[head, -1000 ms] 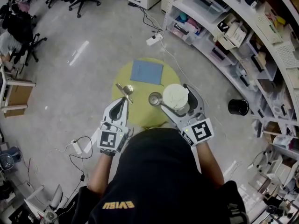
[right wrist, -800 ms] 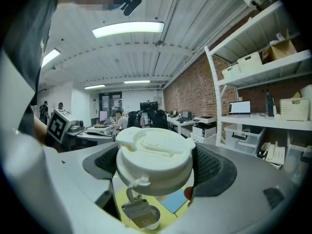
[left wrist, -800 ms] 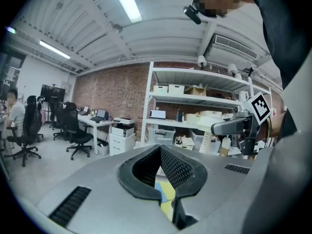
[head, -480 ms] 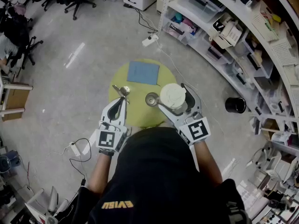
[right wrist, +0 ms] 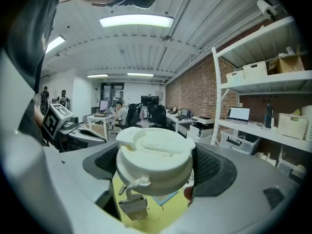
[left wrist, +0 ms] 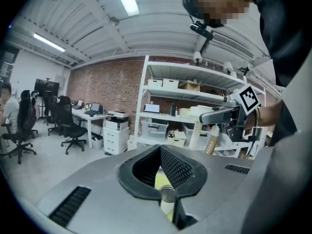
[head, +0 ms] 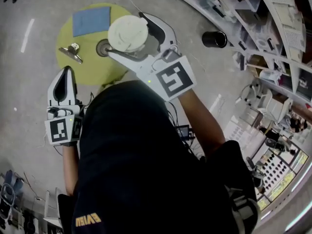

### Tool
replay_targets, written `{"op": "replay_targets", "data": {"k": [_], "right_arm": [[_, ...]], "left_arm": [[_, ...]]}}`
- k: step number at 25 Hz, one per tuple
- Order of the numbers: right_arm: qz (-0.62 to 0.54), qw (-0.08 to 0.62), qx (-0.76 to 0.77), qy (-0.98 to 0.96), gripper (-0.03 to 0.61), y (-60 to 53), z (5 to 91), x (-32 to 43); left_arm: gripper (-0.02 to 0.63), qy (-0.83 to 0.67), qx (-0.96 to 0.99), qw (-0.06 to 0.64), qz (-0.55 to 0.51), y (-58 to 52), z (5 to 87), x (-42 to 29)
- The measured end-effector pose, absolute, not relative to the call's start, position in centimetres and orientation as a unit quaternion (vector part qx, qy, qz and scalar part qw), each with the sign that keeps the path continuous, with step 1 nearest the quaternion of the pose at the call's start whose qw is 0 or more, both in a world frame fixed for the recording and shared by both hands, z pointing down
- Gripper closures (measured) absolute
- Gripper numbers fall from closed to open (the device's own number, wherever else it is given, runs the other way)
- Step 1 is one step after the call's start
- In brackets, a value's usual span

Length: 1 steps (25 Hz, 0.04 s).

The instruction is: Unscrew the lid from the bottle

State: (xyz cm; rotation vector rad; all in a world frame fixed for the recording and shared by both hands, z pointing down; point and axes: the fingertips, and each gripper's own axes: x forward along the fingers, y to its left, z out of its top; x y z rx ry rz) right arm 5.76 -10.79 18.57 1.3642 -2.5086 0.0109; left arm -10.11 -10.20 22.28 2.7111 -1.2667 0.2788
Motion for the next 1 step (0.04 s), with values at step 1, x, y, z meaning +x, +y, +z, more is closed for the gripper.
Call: {"op": "replay_targets", "data": {"k": [1], "right_arm": [[-0.003, 0.137, 0.471, -0.871, 0.126, -11.44, 19.3, 6.18]], "left_arm": [[0.595, -0.422, 0.899, 0.062, 0.098, -10.46, 23.37, -9.88]]}}
